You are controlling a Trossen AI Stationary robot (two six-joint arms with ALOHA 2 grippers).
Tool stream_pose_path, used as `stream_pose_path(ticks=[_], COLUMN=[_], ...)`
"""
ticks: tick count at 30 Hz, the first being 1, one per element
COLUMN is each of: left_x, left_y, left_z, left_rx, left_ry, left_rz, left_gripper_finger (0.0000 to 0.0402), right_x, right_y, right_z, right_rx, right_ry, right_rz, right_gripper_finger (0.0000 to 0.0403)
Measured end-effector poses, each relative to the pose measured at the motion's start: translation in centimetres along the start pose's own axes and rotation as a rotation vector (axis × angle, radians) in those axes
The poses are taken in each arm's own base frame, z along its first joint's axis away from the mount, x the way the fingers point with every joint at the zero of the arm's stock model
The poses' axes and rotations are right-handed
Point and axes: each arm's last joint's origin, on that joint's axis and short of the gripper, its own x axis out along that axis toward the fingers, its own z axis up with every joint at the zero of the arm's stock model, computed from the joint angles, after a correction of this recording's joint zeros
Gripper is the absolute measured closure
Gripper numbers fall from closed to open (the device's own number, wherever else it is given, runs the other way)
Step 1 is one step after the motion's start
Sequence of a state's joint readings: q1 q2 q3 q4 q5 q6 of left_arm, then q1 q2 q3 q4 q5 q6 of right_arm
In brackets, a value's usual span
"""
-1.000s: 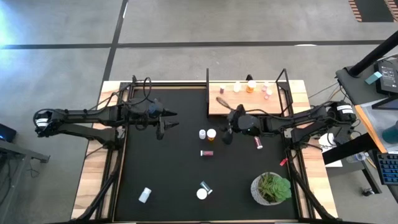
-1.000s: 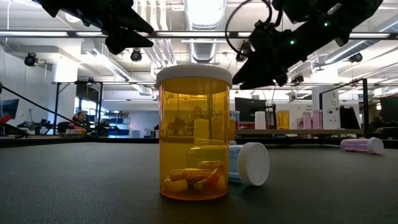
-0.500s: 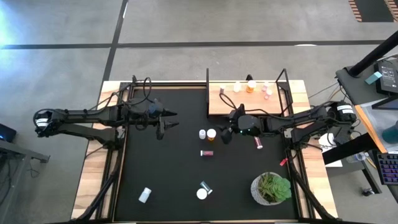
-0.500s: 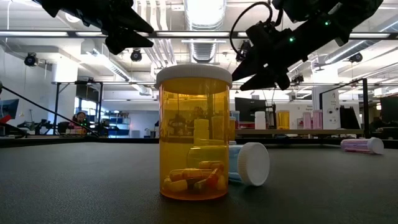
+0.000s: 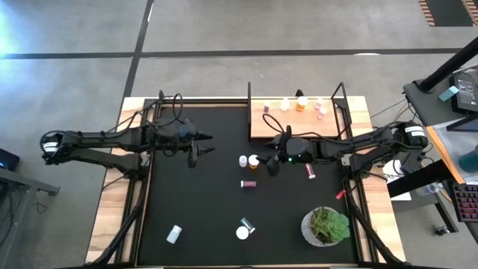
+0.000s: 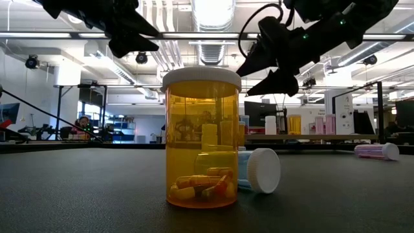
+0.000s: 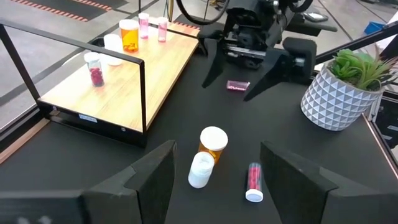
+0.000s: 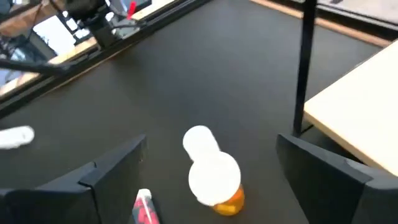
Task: Pick and place medicine bottles onto shelf by color
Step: Put the top orange pill bottle on the shelf aligned with the other orange pill bottle
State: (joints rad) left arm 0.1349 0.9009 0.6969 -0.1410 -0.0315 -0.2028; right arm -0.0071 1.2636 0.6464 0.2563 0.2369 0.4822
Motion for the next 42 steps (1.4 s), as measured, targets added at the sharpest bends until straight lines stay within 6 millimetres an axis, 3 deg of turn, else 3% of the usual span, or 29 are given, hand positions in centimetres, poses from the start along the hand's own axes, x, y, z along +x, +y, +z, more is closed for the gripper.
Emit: stream_pose_path(ticks=[5,10,20,32,42], left_x=[0.0,0.2,0.4,0.5,0.5], left_y=[0.0,0.1,0.3,0.4,0.4], left_z=[-0.1,-0.6,-1.6,-1.7,-1.7], left_rx=[0.000,0.001,0.000,0.000,-0.001], left_ry=[0.005,0.017,0.048,0.049,0.049], left_rz=[0.001,0.004,0.010,0.015,0.015], left_gripper_finger=[0.0187,0.0187,0.0187,0.0187,0.0187], right_x=[0.0,-0.1,2.0,4.4,5.5], right_y=[-0.1,-0.6,-0.6,-0.8,-1.1], right_z=[-0.1,-1.2,-2.4,-3.9,-4.1], right_rx=[0.076,-0.148,-0.428,-0.396,-0.410], right_ry=[0.018,0.129,0.123,0.130,0.127], right_rz=[-0.007,-0.048,-0.025,0.054,0.064], right_gripper_finger=[0.0062,0.0060,0.0067,0.0065,0.0062])
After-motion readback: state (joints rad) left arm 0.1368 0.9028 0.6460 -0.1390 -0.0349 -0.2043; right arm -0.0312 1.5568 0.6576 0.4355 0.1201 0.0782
